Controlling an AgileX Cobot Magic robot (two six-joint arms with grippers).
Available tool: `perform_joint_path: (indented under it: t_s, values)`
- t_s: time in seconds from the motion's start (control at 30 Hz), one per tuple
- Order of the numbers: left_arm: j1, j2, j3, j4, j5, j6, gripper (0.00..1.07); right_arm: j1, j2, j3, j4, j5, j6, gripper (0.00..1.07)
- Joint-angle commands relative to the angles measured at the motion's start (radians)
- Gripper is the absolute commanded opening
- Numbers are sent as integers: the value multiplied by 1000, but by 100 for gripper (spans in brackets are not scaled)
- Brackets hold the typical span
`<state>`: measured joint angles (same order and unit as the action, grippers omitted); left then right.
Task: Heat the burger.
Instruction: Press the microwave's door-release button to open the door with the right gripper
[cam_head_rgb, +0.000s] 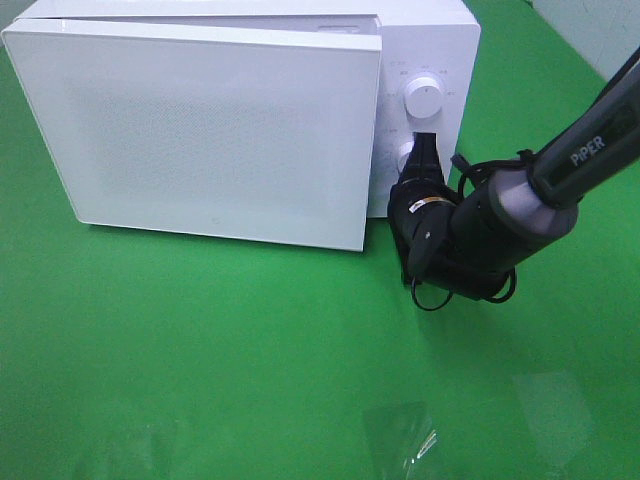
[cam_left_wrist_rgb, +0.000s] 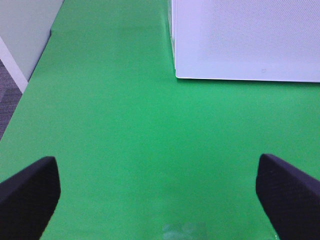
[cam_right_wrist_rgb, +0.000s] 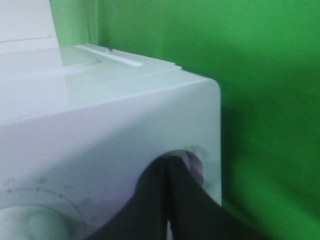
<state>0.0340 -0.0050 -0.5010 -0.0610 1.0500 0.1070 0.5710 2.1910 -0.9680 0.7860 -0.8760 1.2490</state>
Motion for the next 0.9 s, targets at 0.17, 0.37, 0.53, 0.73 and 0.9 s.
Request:
perform_joint_path:
  t_s: [0.17,0.37,0.53,0.73,0.9]
  values:
    - [-1,-19,3,12,-13,-1,100,-48,-9,-182,-101,-521,-39,0]
    - [-1,-19,3,12,-13,-1,100,-48,-9,-182,-123,-516,-43,0]
    - [-1,-19,3,12,-13,-1,100,-48,-24,-163,-142,-494,-39,0]
    - [-1,-19,3,12,-13,-1,100,-45,-118,-36,-186,-131,-33,0]
    - [-1,-19,3,12,-13,-1,100,-45,-152,4,-239,72,-32,0]
